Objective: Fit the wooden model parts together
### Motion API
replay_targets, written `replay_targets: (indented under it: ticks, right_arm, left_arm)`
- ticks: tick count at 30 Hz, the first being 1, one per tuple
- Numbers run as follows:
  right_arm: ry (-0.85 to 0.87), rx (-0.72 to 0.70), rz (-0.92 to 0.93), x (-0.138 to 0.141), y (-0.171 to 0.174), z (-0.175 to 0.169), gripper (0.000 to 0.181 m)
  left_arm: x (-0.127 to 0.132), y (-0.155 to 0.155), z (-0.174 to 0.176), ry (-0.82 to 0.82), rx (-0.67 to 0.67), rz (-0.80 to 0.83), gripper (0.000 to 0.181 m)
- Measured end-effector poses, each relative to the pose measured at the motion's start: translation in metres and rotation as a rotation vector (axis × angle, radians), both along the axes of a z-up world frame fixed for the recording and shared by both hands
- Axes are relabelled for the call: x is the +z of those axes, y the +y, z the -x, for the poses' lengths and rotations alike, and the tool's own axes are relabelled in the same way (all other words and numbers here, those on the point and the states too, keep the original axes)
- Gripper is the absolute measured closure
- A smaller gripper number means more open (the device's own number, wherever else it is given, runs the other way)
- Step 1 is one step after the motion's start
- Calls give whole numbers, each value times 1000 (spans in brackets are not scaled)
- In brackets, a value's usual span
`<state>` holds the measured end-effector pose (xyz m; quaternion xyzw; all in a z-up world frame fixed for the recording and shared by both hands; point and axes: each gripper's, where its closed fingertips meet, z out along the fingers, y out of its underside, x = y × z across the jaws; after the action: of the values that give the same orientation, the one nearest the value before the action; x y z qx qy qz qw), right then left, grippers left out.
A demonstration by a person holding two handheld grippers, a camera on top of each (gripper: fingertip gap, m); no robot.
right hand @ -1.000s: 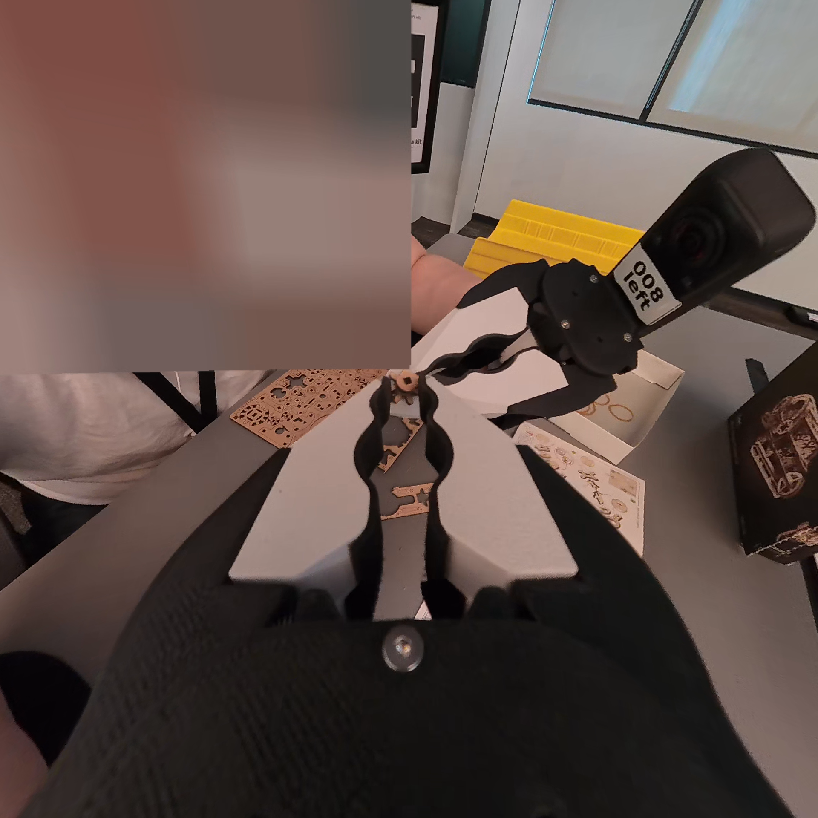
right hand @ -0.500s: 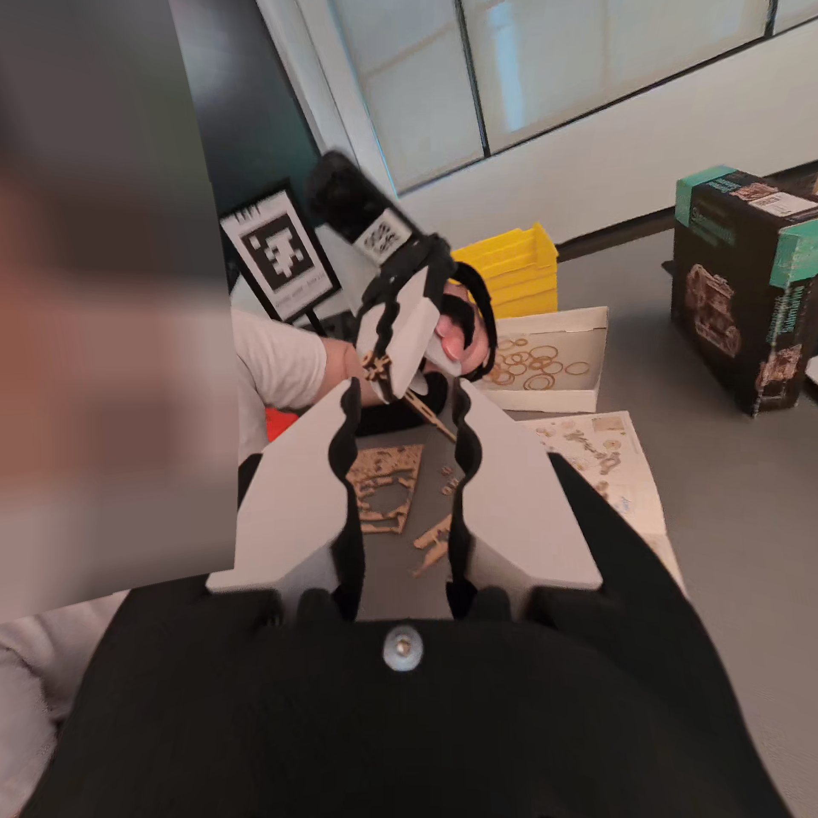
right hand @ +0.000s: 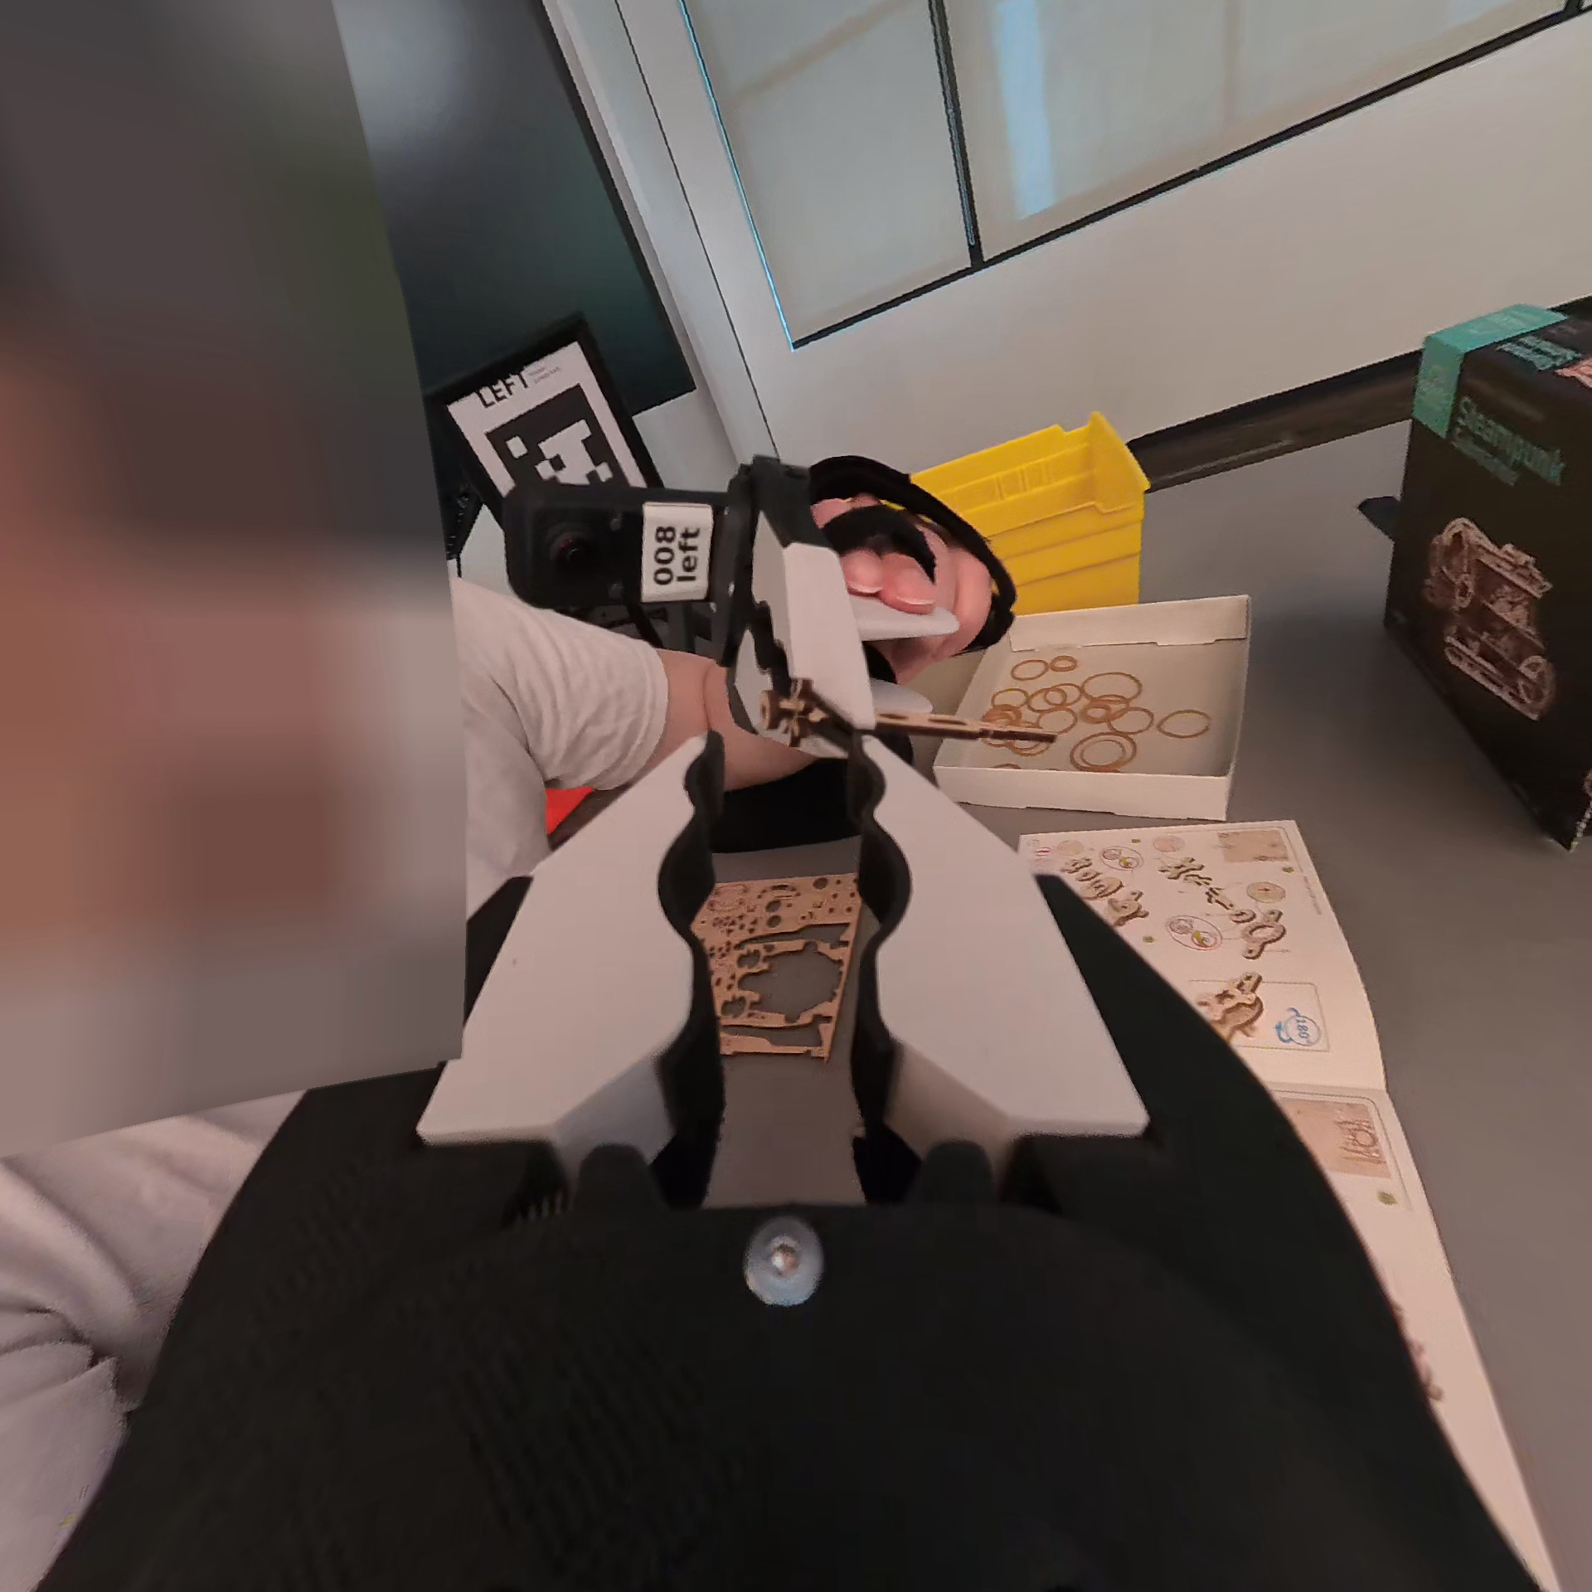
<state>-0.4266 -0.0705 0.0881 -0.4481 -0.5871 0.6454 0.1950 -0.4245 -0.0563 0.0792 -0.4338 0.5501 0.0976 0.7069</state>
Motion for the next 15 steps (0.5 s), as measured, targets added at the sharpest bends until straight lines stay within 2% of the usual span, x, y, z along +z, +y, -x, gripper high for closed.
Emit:
replay_targets:
  ticks: [1, 4, 9, 15]
  right_arm:
    - [9, -5, -18, 0, 0, 1, 154]
    - [69, -21, -95, 1, 1, 3, 150]
    - [94, 27, -87, 1, -7, 3, 144]
    - [202, -26, -339, 1, -11, 5, 147]
  left_arm:
    - [1, 0, 0, 8, 11, -16, 181]
    - [0, -1, -1, 36, 15, -56, 181]
    - [2, -3, 0, 110, 64, -178, 181]
    - [6, -11, -3, 174, 73, -291, 181]
